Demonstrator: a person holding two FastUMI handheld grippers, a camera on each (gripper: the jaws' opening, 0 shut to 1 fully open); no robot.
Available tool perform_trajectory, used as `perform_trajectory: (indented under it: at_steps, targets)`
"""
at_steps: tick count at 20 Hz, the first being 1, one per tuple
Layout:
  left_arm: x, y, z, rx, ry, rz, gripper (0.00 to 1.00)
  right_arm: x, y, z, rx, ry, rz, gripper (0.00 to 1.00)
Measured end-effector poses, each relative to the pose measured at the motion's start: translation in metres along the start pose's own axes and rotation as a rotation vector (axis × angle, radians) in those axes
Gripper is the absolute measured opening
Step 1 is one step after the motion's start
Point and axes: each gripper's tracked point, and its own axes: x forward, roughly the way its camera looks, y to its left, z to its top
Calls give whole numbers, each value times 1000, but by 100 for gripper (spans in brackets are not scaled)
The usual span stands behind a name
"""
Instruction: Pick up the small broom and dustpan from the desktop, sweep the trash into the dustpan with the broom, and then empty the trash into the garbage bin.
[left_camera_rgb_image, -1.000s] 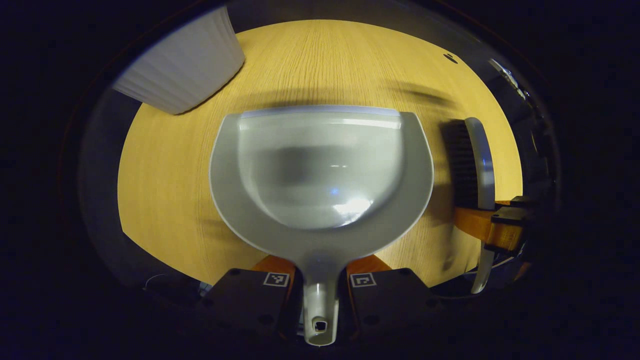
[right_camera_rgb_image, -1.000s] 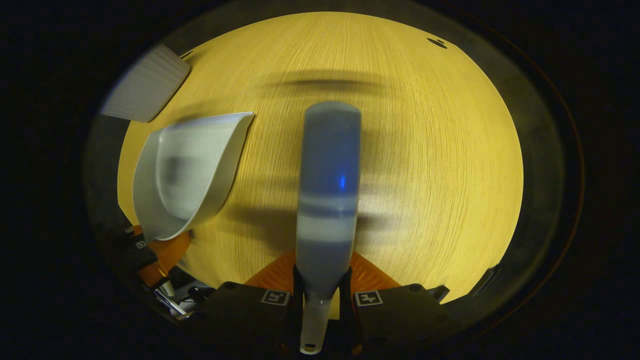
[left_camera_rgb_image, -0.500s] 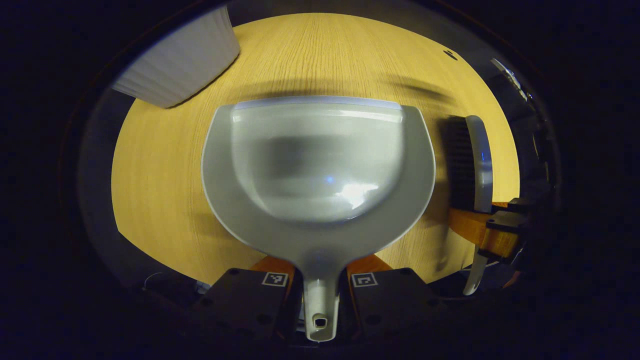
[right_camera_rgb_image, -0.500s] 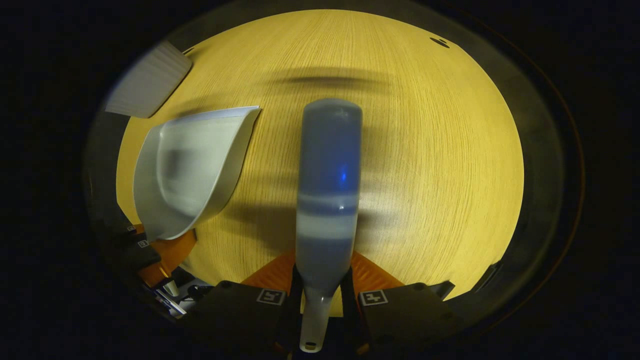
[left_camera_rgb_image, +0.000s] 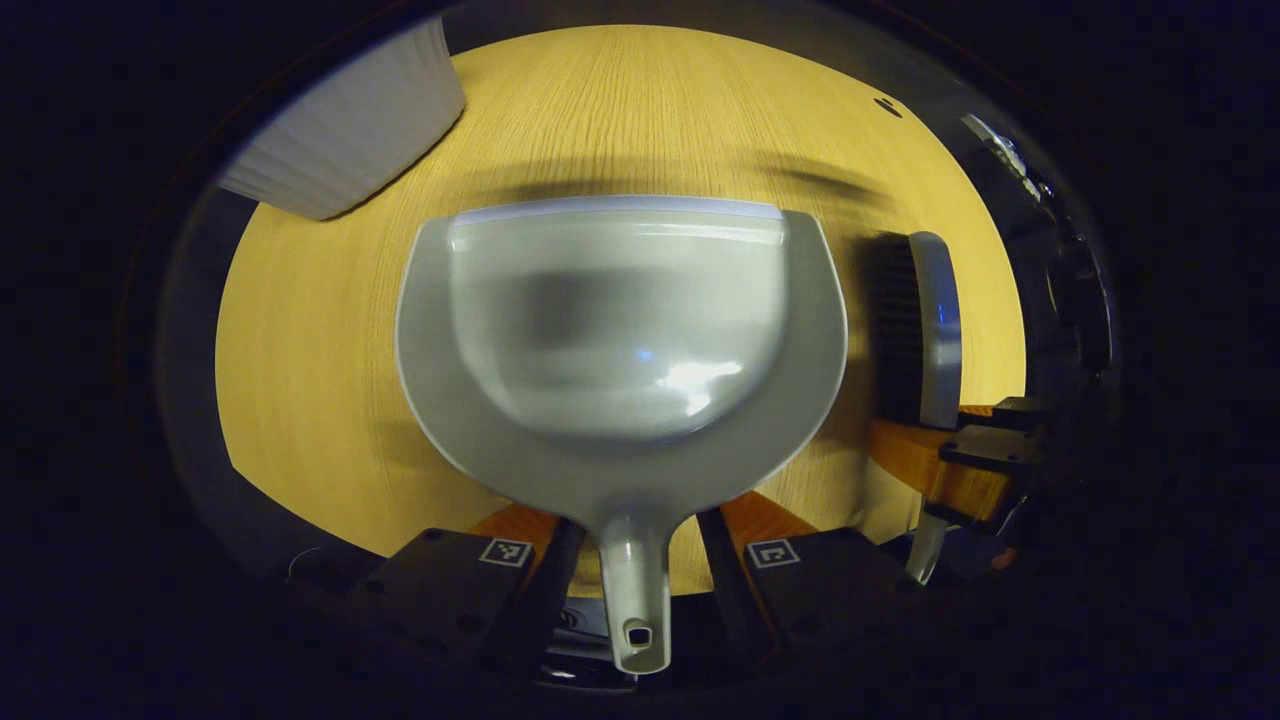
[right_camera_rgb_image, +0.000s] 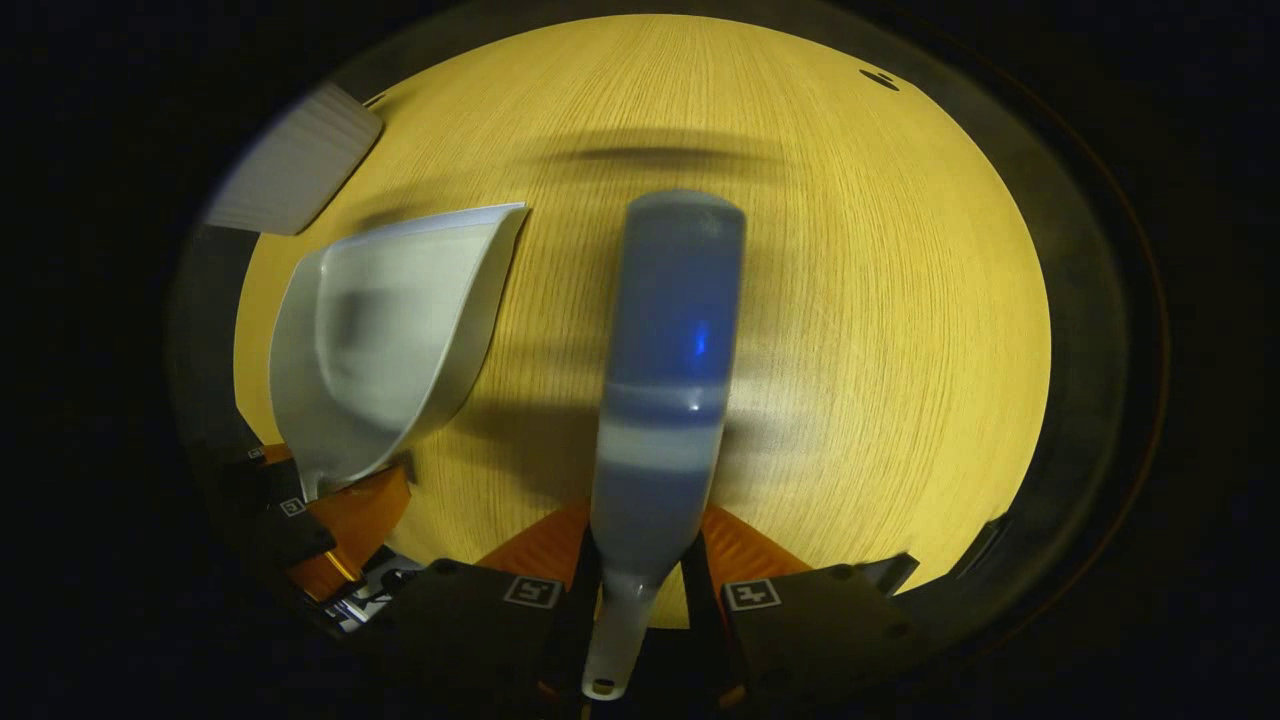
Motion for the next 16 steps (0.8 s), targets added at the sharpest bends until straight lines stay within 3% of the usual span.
perform_trajectory:
  at_steps: [1,2,3,6,8,16]
  targets:
    - [-1,0,0,2,-2,3,62,-1,2,1,1,-1,3,46]
    - [-3,1,0,5,-3,7,63,-2,3,0,0,-3,4,70]
    - [-5,2,2,6,-4,10,72,-3,4,1,0,-7,6,93]
    - [-9,4,0,-1,-14,29,76,-7,4,0,1,-15,6,96]
    - [-11,6,-1,0,-21,33,86,-9,4,0,5,-22,8,96]
    - [-35,-3,-5,32,-127,-3,86,-39,7,-1,8,-123,36,96]
